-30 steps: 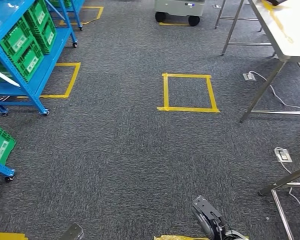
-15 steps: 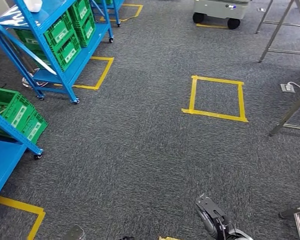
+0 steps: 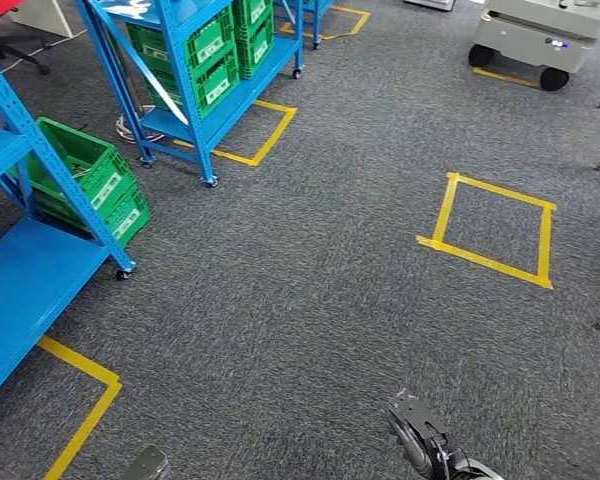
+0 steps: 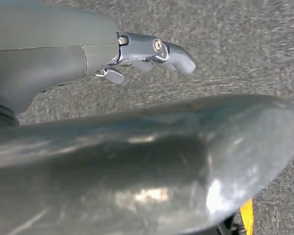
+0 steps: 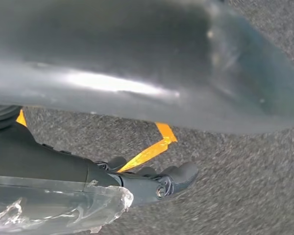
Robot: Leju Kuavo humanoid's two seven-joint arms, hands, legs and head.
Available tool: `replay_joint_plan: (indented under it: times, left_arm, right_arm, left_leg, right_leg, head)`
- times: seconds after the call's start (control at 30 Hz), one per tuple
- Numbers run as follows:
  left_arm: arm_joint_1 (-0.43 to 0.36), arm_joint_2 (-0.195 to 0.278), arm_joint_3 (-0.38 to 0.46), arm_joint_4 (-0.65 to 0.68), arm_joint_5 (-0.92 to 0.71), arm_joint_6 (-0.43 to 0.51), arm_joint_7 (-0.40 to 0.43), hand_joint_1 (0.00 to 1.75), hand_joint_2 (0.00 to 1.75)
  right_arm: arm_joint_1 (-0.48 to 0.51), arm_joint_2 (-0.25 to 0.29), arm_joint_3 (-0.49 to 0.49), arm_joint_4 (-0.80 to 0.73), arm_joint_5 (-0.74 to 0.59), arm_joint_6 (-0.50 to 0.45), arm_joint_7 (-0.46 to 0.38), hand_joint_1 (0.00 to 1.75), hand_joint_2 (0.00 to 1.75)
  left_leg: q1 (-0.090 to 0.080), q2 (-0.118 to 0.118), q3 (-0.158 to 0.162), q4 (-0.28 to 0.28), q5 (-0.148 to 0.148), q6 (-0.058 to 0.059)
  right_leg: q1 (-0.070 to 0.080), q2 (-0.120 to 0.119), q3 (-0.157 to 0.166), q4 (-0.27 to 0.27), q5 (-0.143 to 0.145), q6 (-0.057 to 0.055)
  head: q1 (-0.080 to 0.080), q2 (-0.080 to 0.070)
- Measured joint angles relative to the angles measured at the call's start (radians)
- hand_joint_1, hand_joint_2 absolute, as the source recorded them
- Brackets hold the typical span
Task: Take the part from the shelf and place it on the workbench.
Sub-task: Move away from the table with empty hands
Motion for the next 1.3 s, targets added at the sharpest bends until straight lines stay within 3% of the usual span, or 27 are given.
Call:
replay_joint_plan:
  times: [0.07, 0.13, 0.2, 0.27, 0.33, 0.4, 0.47, 0.5, 0.53, 0.57, 0.63, 0.7, 0.77, 0.8, 0.87, 0.93, 0.97, 1.0, 1.03, 1.07, 1.13, 1.2, 1.27, 1.3]
  left_arm:
    - [0.0, 0.0, -0.003, 0.001, 0.005, 0.002, -0.001, 0.0, 0.0]
    - [-0.002, 0.0, -0.006, 0.001, 0.007, 0.003, -0.002, 0.0, 0.0]
    - [-0.004, 0.0, -0.007, 0.001, 0.008, 0.004, -0.002, 0.0, 0.0]
    - [-0.001, 0.0, -0.009, 0.001, 0.008, 0.004, -0.002, 0.0, 0.0]
    - [0.001, 0.001, -0.013, 0.001, 0.008, 0.004, -0.002, 0.0, 0.0]
    - [-0.003, 0.001, -0.016, 0.001, 0.008, 0.004, -0.002, 0.0, 0.0]
    - [-0.007, 0.001, -0.017, 0.002, 0.008, 0.004, -0.002, 0.0, 0.0]
    - [-0.006, 0.001, -0.018, 0.002, 0.009, 0.004, -0.002, 0.0, 0.0]
    - [-0.005, 0.002, -0.019, 0.002, 0.009, 0.004, -0.002, 0.0, 0.0]
    - [-0.005, 0.003, -0.02, 0.002, 0.01, 0.004, -0.002, 0.0, 0.0]
    - [-0.007, 0.006, -0.022, 0.002, 0.013, 0.005, -0.002, 0.0, 0.0]
    - [-0.011, 0.007, -0.023, 0.002, 0.016, 0.006, -0.002, 0.0, 0.0]
    - [-0.011, 0.007, -0.026, 0.002, 0.019, 0.006, -0.002, 0.0, 0.0]
    - [-0.01, 0.008, -0.028, 0.003, 0.021, 0.007, -0.002, 0.0, 0.0]
    - [-0.011, 0.009, -0.033, 0.003, 0.027, 0.01, -0.002, 0.0, 0.0]
    - [-0.017, 0.01, -0.038, 0.004, 0.034, 0.012, -0.002, 0.0, 0.0]
    - [-0.019, 0.01, -0.041, 0.004, 0.036, 0.013, -0.003, 0.0, 0.0]
    - [-0.019, 0.01, -0.044, 0.004, 0.037, 0.014, -0.003, 0.0, 0.0]
    - [-0.019, 0.01, -0.047, 0.005, 0.038, 0.014, -0.003, 0.0, 0.0]
    - [-0.019, 0.011, -0.048, 0.006, 0.039, 0.015, -0.003, 0.0, 0.0]
    - [-0.02, 0.011, -0.05, 0.007, 0.039, 0.016, -0.003, 0.0, 0.0]
    - [-0.021, 0.012, -0.052, 0.007, 0.04, 0.016, -0.003, 0.0, 0.0]
    - [-0.019, 0.015, -0.056, 0.008, 0.041, 0.016, -0.004, 0.0, 0.0]
    - [-0.017, 0.016, -0.059, 0.008, 0.043, 0.017, -0.004, 0.0, 0.0]
  right_arm:
    - [0.0, -0.003, 0.003, -0.003, 0.0, -0.001, 0.001, 0.0, 0.0]
    - [-0.001, -0.007, 0.006, -0.008, -0.001, -0.002, 0.001, 0.0, 0.0]
    - [-0.002, -0.011, 0.008, -0.011, -0.001, -0.003, 0.001, 0.0, 0.0]
    - [-0.003, -0.012, 0.008, -0.015, -0.002, -0.003, 0.002, 0.0, 0.0]
    - [-0.004, -0.012, 0.008, -0.019, -0.002, -0.003, 0.001, 0.0, 0.0]
    - [-0.002, -0.013, 0.009, -0.021, -0.002, -0.003, 0.001, 0.0, 0.0]
    - [0.001, -0.014, 0.009, -0.022, -0.002, -0.003, 0.001, 0.0, 0.0]
    - [0.002, -0.015, 0.01, -0.022, -0.002, -0.003, 0.002, 0.0, 0.0]
    - [0.002, -0.016, 0.01, -0.022, -0.002, -0.003, 0.002, 0.0, 0.0]
    - [0.002, -0.016, 0.01, -0.023, -0.002, -0.003, 0.002, 0.0, 0.0]
    - [0.0, -0.018, 0.011, -0.026, -0.002, -0.003, 0.002, 0.0, 0.0]
    - [-0.002, -0.021, 0.012, -0.029, -0.002, -0.003, 0.002, 0.0, 0.0]
    - [-0.005, -0.023, 0.014, -0.033, -0.001, -0.003, 0.002, 0.0, 0.0]
    - [-0.006, -0.023, 0.016, -0.036, -0.001, -0.003, 0.003, 0.0, 0.0]
    - [-0.008, -0.026, 0.02, -0.04, 0.0, -0.003, 0.004, 0.0, 0.0]
    - [-0.005, -0.03, 0.025, -0.042, 0.001, -0.003, 0.005, 0.0, 0.0]
    - [-0.003, -0.032, 0.027, -0.042, 0.001, -0.003, 0.006, 0.0, 0.0]
    - [-0.002, -0.034, 0.03, -0.042, 0.001, -0.003, 0.006, 0.0, 0.0]
    - [-0.002, -0.034, 0.032, -0.042, 0.001, -0.003, 0.006, 0.0, 0.0]
    - [-0.002, -0.035, 0.035, -0.042, 0.001, -0.003, 0.006, 0.0, 0.0]
    - [-0.003, -0.036, 0.038, -0.043, 0.001, -0.003, 0.006, 0.0, 0.0]
    - [-0.004, -0.038, 0.04, -0.043, 0.001, -0.003, 0.007, 0.0, 0.0]
    - [-0.005, -0.039, 0.041, -0.045, 0.001, -0.003, 0.007, 0.0, 0.0]
    - [-0.006, -0.039, 0.042, -0.047, 0.001, -0.003, 0.007, 0.0, 0.0]
  left_leg:
    - [-0.001, -0.029, 0.002, 0.0, 0.0, 0.0]
    - [-0.001, -0.056, 0.001, 0.001, 0.002, -0.004]
    - [0.003, -0.079, -0.007, 0.001, 0.007, -0.014]
    - [0.007, -0.095, -0.014, -0.002, 0.012, -0.027]
    - [0.003, -0.051, -0.03, 0.027, -0.012, -0.037]
    - [-0.001, 0.012, -0.082, 0.134, -0.074, -0.045]
    - [0.001, 0.03, -0.141, 0.257, -0.122, -0.052]
    - [0.002, 0.032, -0.15, 0.278, -0.12, -0.055]
    - [0.003, 0.035, -0.14, 0.261, -0.099, -0.057]
    - [0.005, 0.042, -0.11, 0.207, -0.066, -0.058]
    - [0.003, 0.083, -0.034, 0.069, -0.011, -0.056]
    - [-0.001, 0.108, 0.003, -0.002, 0.003, -0.042]
    - [-0.003, 0.09, 0.002, -0.007, 0.002, -0.025]
    - [-0.002, 0.08, 0.002, -0.008, 0.003, -0.02]
    - [0.002, 0.058, 0.001, -0.01, 0.007, -0.009]
    - [0.003, 0.034, -0.001, -0.01, 0.009, -0.002]
    - [0.003, 0.02, -0.001, -0.009, 0.009, -0.001]
    - [0.003, 0.006, -0.001, -0.009, 0.009, -0.001]
    - [0.003, -0.007, 0.0, -0.009, 0.009, -0.001]
    - [0.003, -0.021, 0.001, -0.009, 0.009, -0.001]
    - [0.003, -0.049, 0.001, -0.007, 0.01, -0.006]
    - [0.005, -0.073, -0.006, -0.005, 0.013, -0.017]
    - [0.01, -0.095, -0.014, -0.008, 0.02, -0.031]
    - [0.01, -0.088, -0.018, -0.007, 0.019, -0.038]
  right_leg:
    - [0.001, 0.018, 0.041, -0.104, 0.073, -0.01]
    - [-0.002, 0.066, 0.101, -0.237, 0.129, -0.018]
    - [-0.002, 0.088, 0.125, -0.284, 0.136, -0.022]
    - [0.0, 0.067, 0.129, -0.293, 0.141, -0.028]
    - [-0.002, 0.042, 0.134, -0.305, 0.148, -0.038]
    - [-0.002, 0.012, 0.137, -0.311, 0.15, -0.045]
    - [-0.001, -0.02, 0.136, -0.311, 0.149, -0.047]
    - [-0.001, -0.035, 0.136, -0.311, 0.147, -0.048]
    - [-0.001, -0.049, 0.137, -0.311, 0.146, -0.047]
    - [-0.001, -0.062, 0.139, -0.311, 0.145, -0.045]
    - [0.002, -0.084, 0.143, -0.308, 0.139, -0.037]
    - [0.009, -0.104, 0.144, -0.304, 0.132, -0.027]
    - [0.011, -0.122, 0.149, -0.305, 0.127, -0.018]
    - [0.009, -0.114, 0.15, -0.299, 0.12, -0.012]
    - [0.003, -0.065, 0.122, -0.236, 0.08, 0.0]
    - [0.001, -0.016, 0.056, -0.1, 0.02, 0.004]
    - [0.001, -0.007, 0.024, -0.04, 0.001, 0.004]
    - [0.001, -0.003, 0.004, -0.011, 0.001, 0.003]
    - [0.0, -0.001, 0.003, -0.019, 0.02, 0.001]
    - [-0.001, 0.005, 0.021, -0.067, 0.054, -0.001]
    - [-0.009, 0.051, 0.082, -0.206, 0.12, -0.004]
    - [-0.014, 0.09, 0.12, -0.283, 0.14, -0.006]
    - [-0.011, 0.078, 0.125, -0.288, 0.14, -0.014]
    - [-0.011, 0.066, 0.125, -0.29, 0.143, -0.021]
  head:
    - [0.0, 0.0]
    - [0.0, 0.0]
    - [-0.001, 0.0]
    - [-0.001, 0.0]
    - [-0.004, 0.0]
    - [-0.007, 0.0]
    - [-0.008, 0.0]
    - [-0.008, 0.0]
    - [-0.008, 0.0]
    - [-0.008, 0.0]
    - [-0.009, 0.0]
    - [-0.007, 0.0]
    - [-0.003, 0.0]
    - [-0.001, 0.0]
    - [0.002, 0.0]
    - [0.007, 0.0]
    - [0.007, 0.0]
    - [0.008, 0.0]
    - [0.008, 0.0]
    - [0.008, 0.0]
    - [0.008, 0.0]
    - [0.008, 0.0]
    - [0.007, 0.0]
    - [0.007, 0.0]
